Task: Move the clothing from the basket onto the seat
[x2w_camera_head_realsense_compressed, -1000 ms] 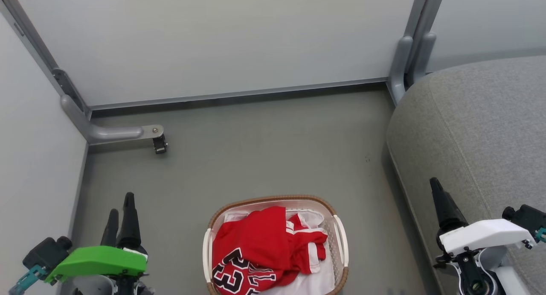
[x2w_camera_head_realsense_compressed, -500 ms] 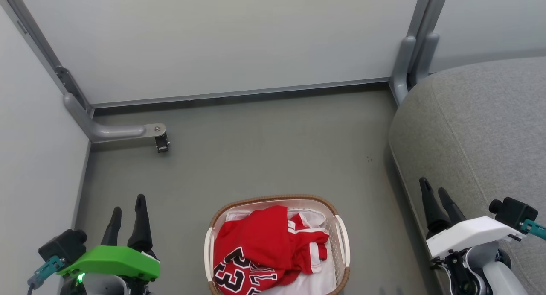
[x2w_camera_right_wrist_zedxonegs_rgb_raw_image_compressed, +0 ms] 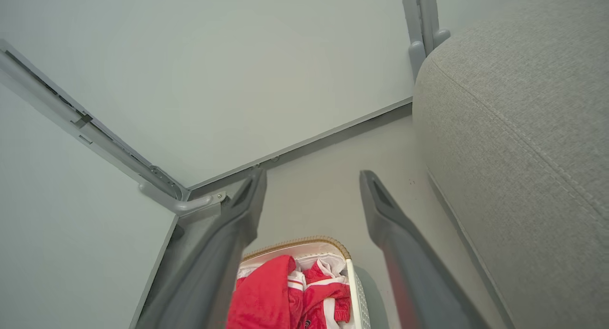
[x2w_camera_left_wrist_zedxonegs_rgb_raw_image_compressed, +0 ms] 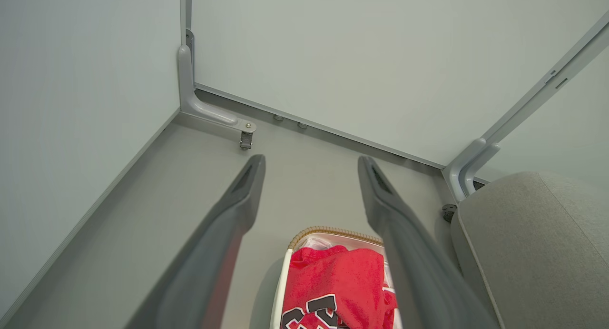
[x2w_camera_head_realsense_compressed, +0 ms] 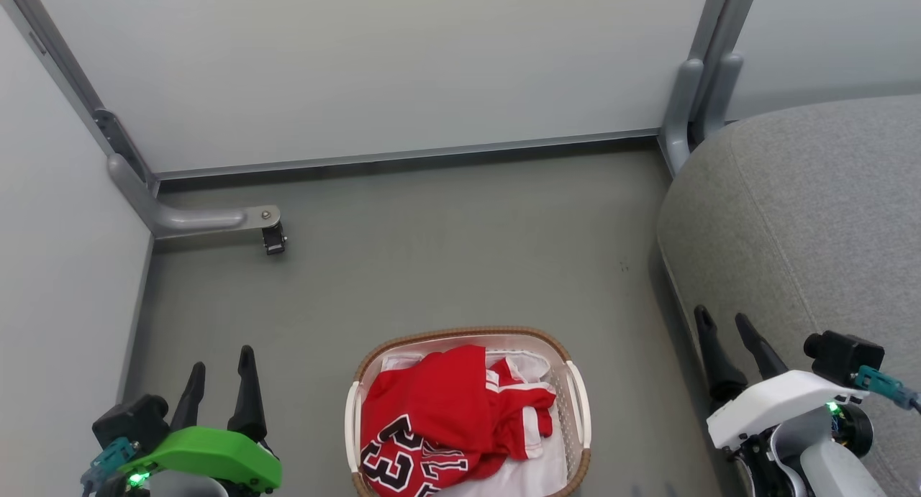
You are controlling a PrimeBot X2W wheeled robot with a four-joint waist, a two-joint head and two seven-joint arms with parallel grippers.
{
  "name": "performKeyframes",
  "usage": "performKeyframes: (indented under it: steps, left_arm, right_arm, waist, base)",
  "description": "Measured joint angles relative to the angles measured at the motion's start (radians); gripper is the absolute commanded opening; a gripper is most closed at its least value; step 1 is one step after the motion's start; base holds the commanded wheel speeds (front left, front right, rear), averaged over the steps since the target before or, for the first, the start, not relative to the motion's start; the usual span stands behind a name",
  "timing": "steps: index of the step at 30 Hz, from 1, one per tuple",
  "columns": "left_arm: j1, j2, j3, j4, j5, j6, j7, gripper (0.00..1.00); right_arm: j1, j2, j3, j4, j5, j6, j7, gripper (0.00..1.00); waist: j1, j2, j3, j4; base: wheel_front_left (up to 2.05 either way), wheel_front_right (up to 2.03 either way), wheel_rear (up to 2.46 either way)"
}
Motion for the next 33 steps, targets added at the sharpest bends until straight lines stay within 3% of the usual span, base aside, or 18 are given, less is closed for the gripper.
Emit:
performKeyframes:
  steps: [15,33]
  left_arm:
    - [0.022,-0.001,-0.004,-0.017,0.143,0.020,-0.037,1.00]
    - [0.059,-0.005,-0.007,-0.065,0.307,-0.010,-0.076,1.00]
  right_arm:
    - [-0.005,-0.002,0.021,0.026,-0.175,0.000,-0.037,1.00]
    - [-0.005,-0.002,0.040,0.073,-0.339,0.000,-0.078,1.00]
  waist:
    - [0.0000,0.0000,0.002,0.006]
    - [0.0000,0.0000,0.003,0.006]
  base:
    - [0.00,0.00,0.00]
    - [0.00,0.00,0.00]
